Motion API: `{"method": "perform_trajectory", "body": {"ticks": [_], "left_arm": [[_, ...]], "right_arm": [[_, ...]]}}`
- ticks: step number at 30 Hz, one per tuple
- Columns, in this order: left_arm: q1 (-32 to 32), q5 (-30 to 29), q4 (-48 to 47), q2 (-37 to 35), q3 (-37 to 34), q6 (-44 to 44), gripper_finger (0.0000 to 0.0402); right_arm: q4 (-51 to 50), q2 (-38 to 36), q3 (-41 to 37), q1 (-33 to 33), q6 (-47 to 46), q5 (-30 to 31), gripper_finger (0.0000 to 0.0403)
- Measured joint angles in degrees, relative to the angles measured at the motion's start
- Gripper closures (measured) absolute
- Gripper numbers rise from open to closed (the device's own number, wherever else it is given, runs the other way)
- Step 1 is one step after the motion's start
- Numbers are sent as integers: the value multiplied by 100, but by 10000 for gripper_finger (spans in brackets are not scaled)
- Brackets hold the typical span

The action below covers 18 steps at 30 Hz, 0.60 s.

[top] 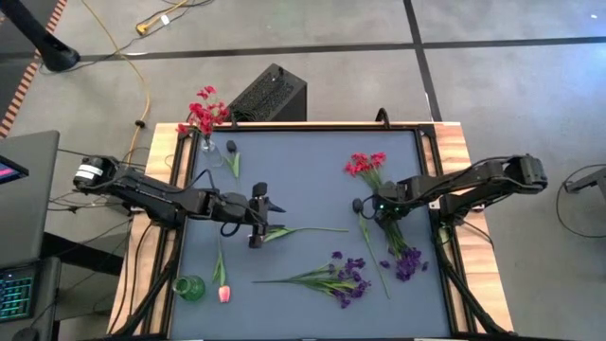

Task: Sort flowers into vase by color
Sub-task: Put the red flowers into the transparent vase

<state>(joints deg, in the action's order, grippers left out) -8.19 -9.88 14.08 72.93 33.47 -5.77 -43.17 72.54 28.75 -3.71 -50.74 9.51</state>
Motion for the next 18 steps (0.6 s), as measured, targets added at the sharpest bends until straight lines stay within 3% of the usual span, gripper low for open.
{"method": "perform_trajectory", "body": {"ticks": [3, 9, 13, 15, 18], "left_arm": [[0, -87, 1, 0, 0, -131, 214], [0, -111, 434, 0, -2, -432, 214], [3, -82, 750, 0, -2, -516, 214], [5, -24, 897, 0, -2, -516, 214], [36, 79, 1310, 2, -2, -422, 214]], "right_arm": [[96, -66, 40, -63, -125, 59, 383], [-272, -463, 530, -180, -124, 1229, 369], [-402, -914, 948, -214, 39, 2118, 384], [-78, -1205, 1087, -205, 223, 2499, 385], [1199, -1619, 1122, -105, 855, 2582, 385]]}}
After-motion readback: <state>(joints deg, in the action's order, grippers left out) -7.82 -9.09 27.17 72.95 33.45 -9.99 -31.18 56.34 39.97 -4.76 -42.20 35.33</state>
